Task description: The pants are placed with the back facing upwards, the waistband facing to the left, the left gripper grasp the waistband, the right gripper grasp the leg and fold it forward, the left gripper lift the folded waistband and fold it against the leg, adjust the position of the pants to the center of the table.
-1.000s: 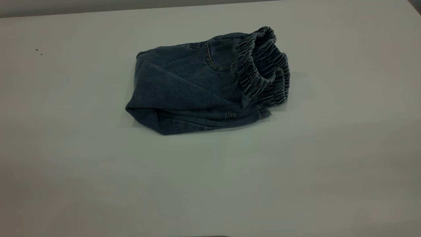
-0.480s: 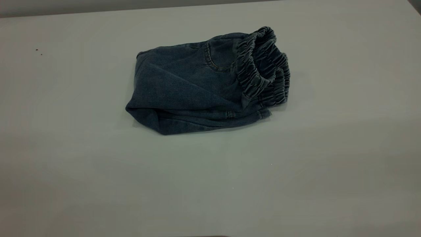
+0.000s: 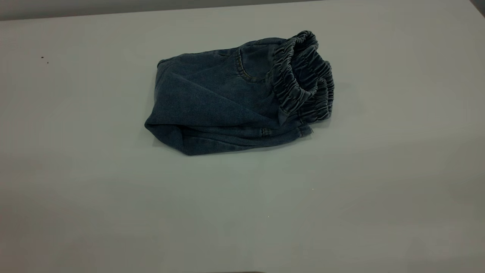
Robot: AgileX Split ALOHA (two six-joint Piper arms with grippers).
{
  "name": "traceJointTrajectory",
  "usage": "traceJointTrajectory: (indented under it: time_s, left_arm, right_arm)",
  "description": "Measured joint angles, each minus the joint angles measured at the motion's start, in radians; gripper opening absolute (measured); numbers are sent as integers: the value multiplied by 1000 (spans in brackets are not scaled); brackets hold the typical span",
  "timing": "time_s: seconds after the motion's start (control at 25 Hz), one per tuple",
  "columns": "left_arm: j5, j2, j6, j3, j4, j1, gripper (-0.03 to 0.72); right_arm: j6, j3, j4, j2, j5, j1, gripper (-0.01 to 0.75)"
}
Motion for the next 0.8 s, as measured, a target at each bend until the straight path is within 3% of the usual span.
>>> traceJointTrajectory:
  time_s: [0.36,0.8]
  left_arm:
    - [0,0,0,0,0,0,549]
    - [0,0,0,0,0,0,549]
  right_arm:
    - [159,0,-120,0,-5,0,514]
    - [183,1,-124,0,-8,0,514]
